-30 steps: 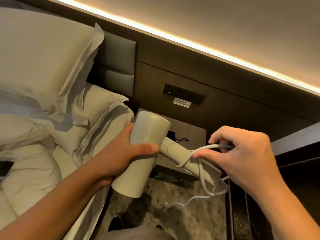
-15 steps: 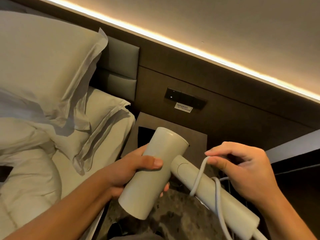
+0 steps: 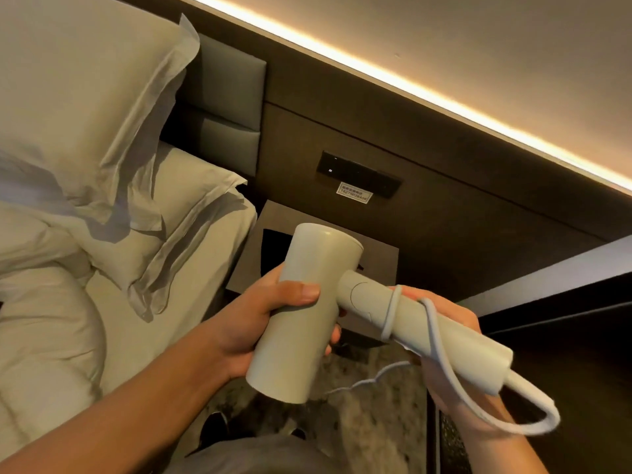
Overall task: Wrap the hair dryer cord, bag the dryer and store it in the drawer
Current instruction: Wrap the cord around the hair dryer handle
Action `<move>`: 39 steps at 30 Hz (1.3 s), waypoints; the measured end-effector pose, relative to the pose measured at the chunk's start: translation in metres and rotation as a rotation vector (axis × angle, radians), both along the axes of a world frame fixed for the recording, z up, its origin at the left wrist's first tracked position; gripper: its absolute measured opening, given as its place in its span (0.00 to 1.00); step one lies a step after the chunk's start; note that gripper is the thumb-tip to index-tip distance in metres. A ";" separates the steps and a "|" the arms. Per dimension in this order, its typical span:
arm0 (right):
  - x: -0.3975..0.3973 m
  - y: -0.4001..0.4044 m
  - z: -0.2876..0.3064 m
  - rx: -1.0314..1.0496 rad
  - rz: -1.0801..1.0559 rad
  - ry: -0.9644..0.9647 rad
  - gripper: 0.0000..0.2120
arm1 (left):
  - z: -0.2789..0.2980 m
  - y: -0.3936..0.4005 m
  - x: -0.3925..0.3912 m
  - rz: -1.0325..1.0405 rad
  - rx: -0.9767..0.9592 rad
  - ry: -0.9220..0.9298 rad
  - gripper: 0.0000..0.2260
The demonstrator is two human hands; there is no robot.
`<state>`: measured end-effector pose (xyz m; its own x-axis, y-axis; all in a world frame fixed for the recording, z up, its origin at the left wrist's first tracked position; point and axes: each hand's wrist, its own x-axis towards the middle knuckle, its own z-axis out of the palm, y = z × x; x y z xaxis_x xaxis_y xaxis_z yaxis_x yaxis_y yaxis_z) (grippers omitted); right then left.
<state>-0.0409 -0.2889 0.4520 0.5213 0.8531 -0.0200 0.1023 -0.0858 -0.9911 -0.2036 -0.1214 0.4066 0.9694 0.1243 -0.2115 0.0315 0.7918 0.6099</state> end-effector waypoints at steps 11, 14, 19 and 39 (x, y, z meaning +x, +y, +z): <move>-0.032 -0.011 -0.023 -0.247 -0.292 0.108 0.24 | 0.006 -0.034 0.007 0.320 0.122 0.244 0.37; -0.032 -0.021 -0.026 -0.244 -0.227 -0.017 0.18 | 0.011 -0.040 0.009 0.376 0.106 0.293 0.38; -0.036 -0.045 -0.023 -0.268 -0.170 -0.057 0.13 | 0.020 -0.046 0.015 0.463 0.089 0.347 0.37; 0.037 -0.102 -0.006 -0.234 -0.056 -0.354 0.10 | 0.010 -0.106 0.048 0.518 0.925 0.496 0.27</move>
<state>-0.0043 -0.3909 0.4463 0.5758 0.8173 -0.0206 0.4220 -0.3187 -0.8487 -0.1552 -0.2271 0.4165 0.5948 0.7847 -0.1743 0.2316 0.0403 0.9720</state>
